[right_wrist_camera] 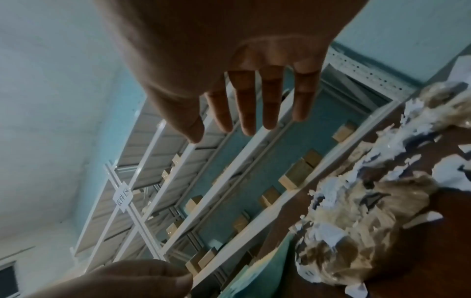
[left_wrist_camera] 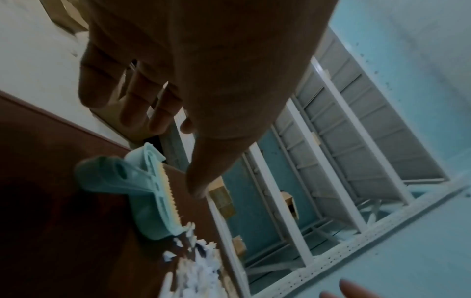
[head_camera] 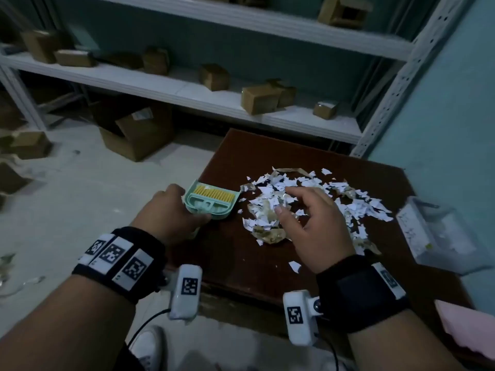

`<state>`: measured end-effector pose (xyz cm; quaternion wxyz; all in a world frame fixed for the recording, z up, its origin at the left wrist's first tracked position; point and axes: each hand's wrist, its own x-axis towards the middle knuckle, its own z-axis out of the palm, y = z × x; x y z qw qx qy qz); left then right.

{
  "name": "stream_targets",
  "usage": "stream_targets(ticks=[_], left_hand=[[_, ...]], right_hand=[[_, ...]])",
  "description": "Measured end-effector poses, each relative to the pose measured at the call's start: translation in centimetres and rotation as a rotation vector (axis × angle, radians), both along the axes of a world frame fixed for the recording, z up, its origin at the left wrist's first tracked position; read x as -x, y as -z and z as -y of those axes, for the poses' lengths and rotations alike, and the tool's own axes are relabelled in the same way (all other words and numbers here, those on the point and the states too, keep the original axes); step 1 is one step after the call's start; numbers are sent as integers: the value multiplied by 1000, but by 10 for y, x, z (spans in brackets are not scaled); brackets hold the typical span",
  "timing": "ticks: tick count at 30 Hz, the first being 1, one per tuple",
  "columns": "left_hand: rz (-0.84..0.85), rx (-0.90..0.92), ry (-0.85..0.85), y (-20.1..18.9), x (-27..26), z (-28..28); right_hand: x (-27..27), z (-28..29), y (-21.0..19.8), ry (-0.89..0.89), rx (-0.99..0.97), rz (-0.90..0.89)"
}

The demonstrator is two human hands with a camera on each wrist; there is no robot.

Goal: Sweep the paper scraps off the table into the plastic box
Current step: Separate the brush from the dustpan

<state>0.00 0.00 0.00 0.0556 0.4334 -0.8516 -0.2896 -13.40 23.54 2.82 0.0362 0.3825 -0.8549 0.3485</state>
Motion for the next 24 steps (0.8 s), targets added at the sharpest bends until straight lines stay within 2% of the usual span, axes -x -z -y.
stream_targets(ticks=[4,8,13,18,24], left_hand=[[208,40,65,13,11,-1],[233,86,102,22,20,0],[57,151,74,18,23,-7],[-77,215,77,7,17,-19],[-333,142,207,-3,11,-37]], right_hand=[[12,20,10,-39,-69,32],[14,34,24,-82,-69,57],[9,36,32,-137,-71,18],[11,27,30,-114,-91,-10],[20,11,17,-47,-115,-91]])
